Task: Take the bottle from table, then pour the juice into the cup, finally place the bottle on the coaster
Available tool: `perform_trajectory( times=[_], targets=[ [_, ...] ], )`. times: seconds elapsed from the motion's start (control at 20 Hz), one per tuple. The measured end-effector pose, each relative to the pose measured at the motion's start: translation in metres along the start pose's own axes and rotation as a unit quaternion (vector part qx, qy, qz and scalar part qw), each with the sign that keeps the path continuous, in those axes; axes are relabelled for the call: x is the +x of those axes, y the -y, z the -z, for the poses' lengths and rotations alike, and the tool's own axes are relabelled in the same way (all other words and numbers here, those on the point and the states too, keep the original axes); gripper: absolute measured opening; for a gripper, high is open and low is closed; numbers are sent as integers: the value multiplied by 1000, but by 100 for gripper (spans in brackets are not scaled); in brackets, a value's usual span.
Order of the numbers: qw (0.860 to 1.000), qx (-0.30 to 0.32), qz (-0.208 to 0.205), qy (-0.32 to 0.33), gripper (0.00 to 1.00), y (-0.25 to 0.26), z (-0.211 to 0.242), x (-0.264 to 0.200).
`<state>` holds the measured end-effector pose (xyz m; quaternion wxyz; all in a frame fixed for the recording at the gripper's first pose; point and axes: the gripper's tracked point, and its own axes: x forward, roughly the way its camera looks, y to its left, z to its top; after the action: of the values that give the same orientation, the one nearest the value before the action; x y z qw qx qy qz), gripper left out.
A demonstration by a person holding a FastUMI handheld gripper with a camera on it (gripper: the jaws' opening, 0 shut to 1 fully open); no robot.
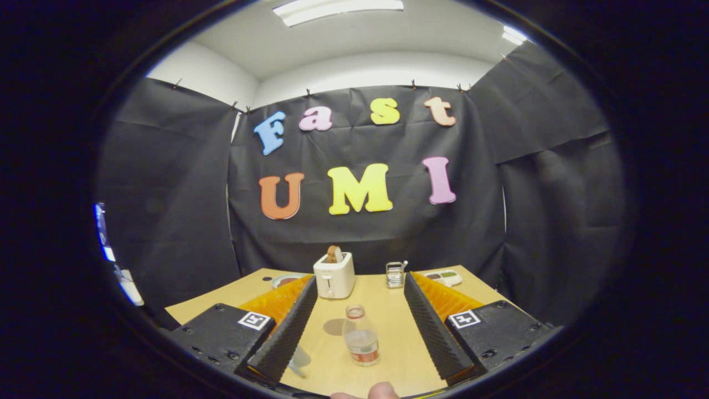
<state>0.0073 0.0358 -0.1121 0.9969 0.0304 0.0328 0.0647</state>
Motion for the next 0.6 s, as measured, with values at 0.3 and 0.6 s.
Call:
perform_trajectory(
  times=[0.3, 0.6],
  targets=[
    [1000, -14, -3, -17, 100, -1, 80, 14],
    [998, -39, 2, -50, 100, 0, 149, 31]
  ],
)
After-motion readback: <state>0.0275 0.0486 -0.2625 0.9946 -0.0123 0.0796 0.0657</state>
